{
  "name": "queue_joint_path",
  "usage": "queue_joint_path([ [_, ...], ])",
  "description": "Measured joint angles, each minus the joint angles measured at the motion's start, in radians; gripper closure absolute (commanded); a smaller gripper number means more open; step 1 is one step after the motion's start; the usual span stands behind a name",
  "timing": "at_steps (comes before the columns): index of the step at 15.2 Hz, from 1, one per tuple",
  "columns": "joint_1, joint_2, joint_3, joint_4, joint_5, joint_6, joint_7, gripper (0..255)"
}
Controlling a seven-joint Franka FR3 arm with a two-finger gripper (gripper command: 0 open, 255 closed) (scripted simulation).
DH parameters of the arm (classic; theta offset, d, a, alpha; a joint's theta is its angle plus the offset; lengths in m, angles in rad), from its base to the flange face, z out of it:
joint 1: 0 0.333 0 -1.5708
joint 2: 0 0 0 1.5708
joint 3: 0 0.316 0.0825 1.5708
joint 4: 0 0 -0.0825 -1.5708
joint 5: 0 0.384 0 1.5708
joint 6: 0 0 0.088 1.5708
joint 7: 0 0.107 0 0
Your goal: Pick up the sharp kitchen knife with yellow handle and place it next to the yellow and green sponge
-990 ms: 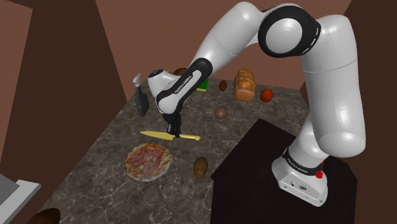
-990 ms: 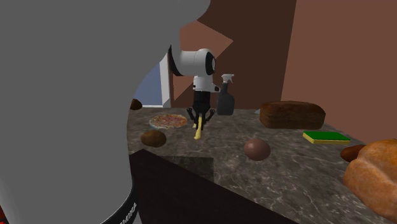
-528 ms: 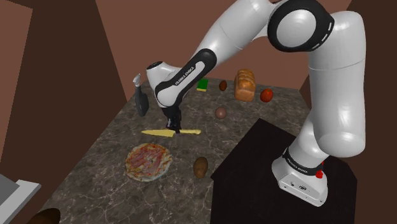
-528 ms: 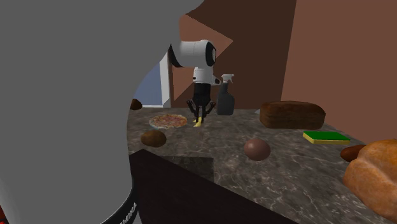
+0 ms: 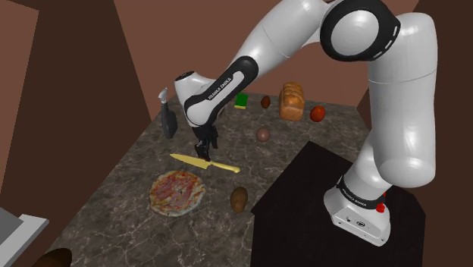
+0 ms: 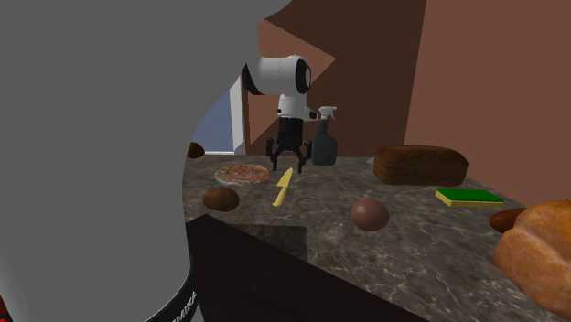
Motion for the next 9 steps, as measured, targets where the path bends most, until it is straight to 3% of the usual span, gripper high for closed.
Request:
queue_joint_path([
  [9,0.008,0.075,-0.011,-0.03,0.004,0.108,0.044,0],
])
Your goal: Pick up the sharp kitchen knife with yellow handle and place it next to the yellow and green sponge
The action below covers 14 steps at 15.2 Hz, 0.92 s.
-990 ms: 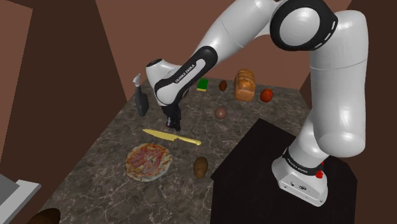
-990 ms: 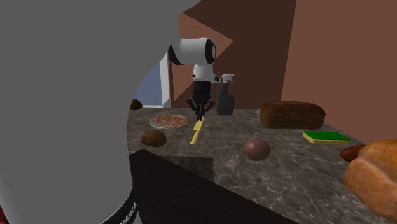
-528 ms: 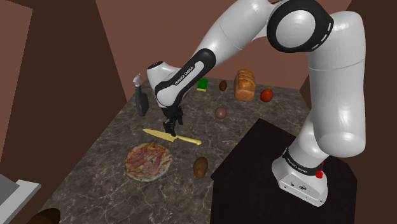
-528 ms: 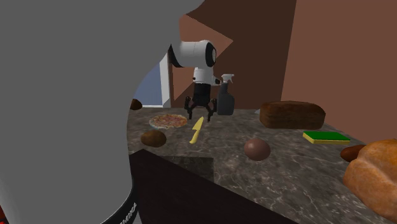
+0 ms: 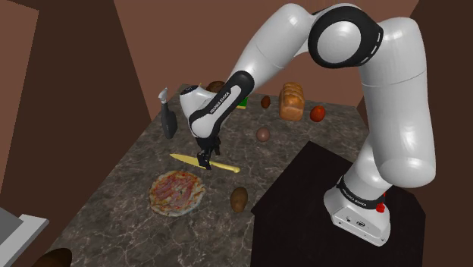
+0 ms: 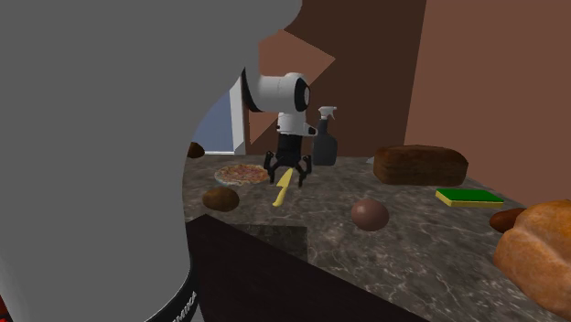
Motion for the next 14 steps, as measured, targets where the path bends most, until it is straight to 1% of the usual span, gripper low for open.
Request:
queue_joint_path([
  [6,0.002,0.006,0.0,0.0,-0.001,0.007,0.003,0],
  [7,0.002,0.006,0.0,0.0,-0.001,0.007,0.003,255],
  [14,0.0,-0.004,-0.001,-0.003,-0.001,0.005,0.001,255],
])
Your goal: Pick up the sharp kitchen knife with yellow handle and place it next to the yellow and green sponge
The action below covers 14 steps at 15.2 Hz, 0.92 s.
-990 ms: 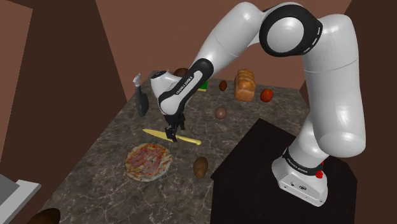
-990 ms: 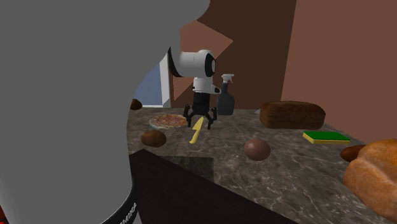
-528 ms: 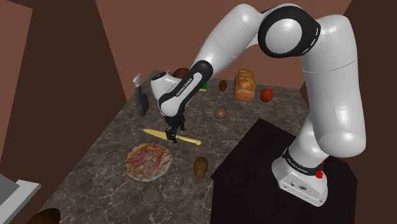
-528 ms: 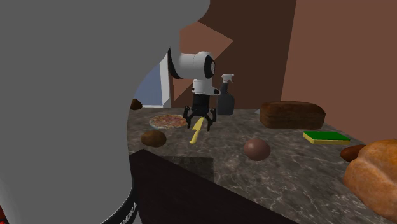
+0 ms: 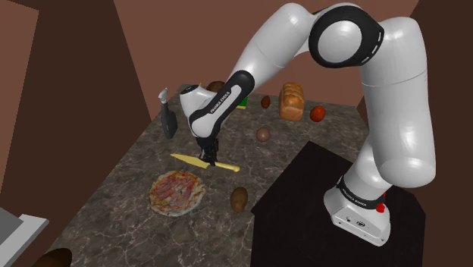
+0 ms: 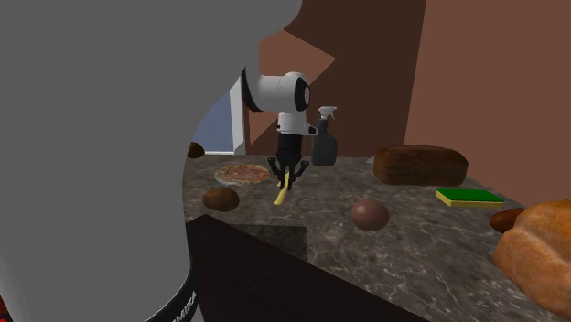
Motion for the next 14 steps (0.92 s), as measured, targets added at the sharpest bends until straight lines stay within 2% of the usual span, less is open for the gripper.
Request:
queue_joint_path([
  [4,0.001,-0.001,0.001,0.0,0.001,-0.004,0.0,255],
  [11,-0.003,-0.064,0.008,-0.006,0.009,-0.063,-0.003,255],
  [12,-0.003,-0.065,0.008,-0.006,0.009,-0.063,-0.003,0],
  [14,-0.018,-0.08,0.011,-0.031,0.027,-0.049,-0.012,0],
])
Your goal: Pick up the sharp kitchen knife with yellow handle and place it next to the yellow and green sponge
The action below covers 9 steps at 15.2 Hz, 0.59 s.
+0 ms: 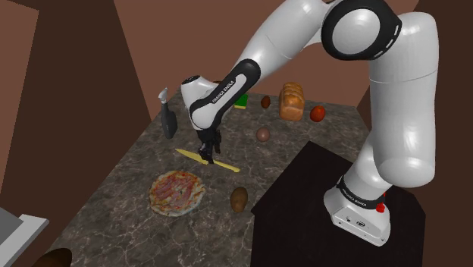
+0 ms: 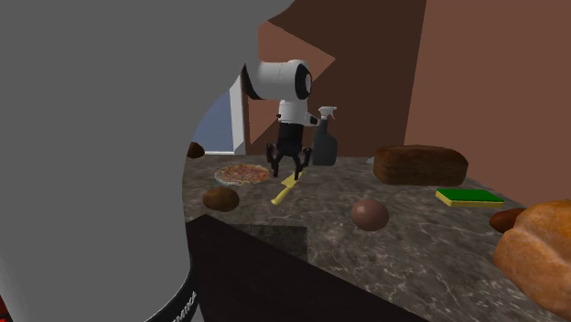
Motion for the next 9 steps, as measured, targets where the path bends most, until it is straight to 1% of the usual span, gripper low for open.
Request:
queue_joint_path([
  [2,-0.039,-0.045,0.008,-0.075,0.052,0.044,-0.024,0],
  [3,-0.046,-0.05,0.009,-0.091,0.064,0.058,-0.03,0],
  [9,-0.049,-0.009,0.01,-0.126,0.072,0.136,-0.034,0],
])
